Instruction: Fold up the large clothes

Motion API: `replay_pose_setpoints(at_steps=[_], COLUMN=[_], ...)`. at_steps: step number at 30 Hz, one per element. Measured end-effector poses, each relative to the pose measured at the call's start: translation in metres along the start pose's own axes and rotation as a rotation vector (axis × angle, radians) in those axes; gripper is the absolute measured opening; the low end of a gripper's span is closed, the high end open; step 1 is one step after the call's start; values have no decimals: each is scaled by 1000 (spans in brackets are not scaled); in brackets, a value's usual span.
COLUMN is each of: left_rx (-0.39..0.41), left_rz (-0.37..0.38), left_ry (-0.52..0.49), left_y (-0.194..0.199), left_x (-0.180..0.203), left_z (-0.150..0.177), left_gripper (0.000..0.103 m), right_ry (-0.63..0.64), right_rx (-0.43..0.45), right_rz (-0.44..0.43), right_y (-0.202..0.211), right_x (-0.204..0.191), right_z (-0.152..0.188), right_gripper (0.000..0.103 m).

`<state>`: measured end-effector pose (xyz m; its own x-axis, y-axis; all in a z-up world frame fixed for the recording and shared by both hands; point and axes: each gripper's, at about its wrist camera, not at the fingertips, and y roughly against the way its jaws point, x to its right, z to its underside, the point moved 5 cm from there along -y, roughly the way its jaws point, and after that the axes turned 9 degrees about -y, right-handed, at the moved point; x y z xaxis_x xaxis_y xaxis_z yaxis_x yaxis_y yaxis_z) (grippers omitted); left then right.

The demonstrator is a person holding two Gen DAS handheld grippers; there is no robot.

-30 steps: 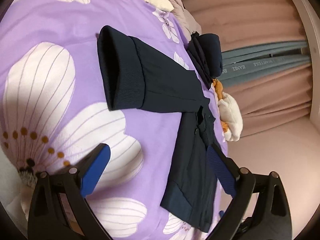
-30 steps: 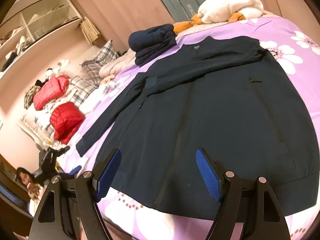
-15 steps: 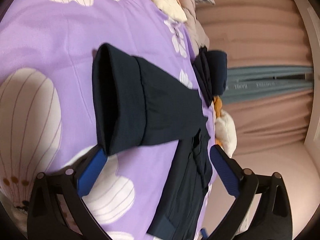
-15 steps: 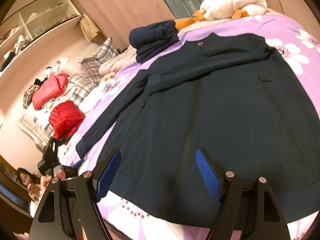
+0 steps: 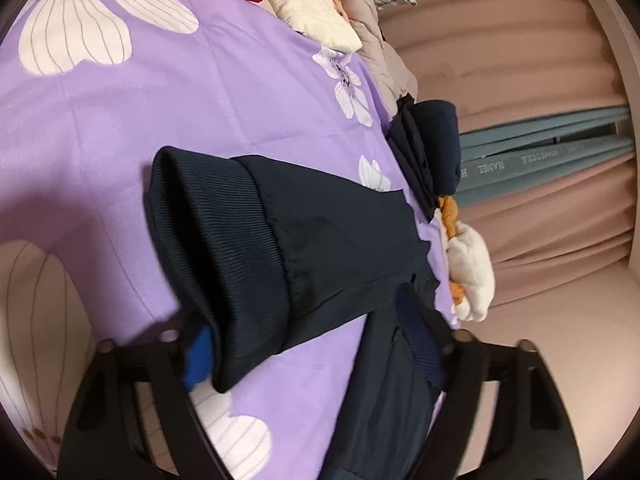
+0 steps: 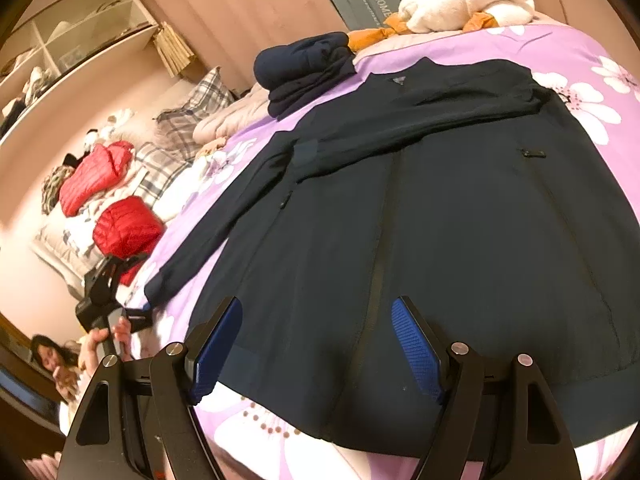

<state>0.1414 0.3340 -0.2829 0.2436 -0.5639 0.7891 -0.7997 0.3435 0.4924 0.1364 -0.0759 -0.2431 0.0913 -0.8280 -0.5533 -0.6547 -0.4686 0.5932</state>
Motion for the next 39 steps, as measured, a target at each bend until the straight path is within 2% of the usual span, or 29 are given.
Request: replay_pose_setpoints(at_steps=[1,3,4,5,6,9,16,20,25,30,39], left_rx=[-3,-12,-16,-22,-28,-26,13,5,-4,-14,-23], left_rz=[-8,-28,-40,-56,-67,-80,-114,-161,-153,-140,-122], left_ry=[-2,-17,-25,-38,-51,-76,-205,-259,-316,-395,-625], left_y=[-1,-2,-3,-4,-4,-3,3,0,-3,-13,-47], left_x=[-2,-7,-8,-10,-11,-10,22,41,74,128,263], left_z=[0,0,1,0,0,-2,-6,-8,-13,-15,9], left_gripper=[65,46,40,29,22,14,12,12,12,12,12], right_ry=[5,17,18,16,12,9,8,21,17,8,-50], right_rx=[-1,-4,-5,-8,-10,-17,-23,-15,5,26,93], right_rz=[1,-1,-1,0,1,3,12,29,19,22,-80], right_y=[-1,-2,-3,-4,-5,-7,-9,-10,-5,1,19], right_x=[0,-3,-4,-4,-5,-4,-5,-6,-3,6,25], right_z=[0,1,1,2,3,4,6,6,6,-2,-31], right_gripper=[77,77,77,77,77,77,77,77,77,77,77])
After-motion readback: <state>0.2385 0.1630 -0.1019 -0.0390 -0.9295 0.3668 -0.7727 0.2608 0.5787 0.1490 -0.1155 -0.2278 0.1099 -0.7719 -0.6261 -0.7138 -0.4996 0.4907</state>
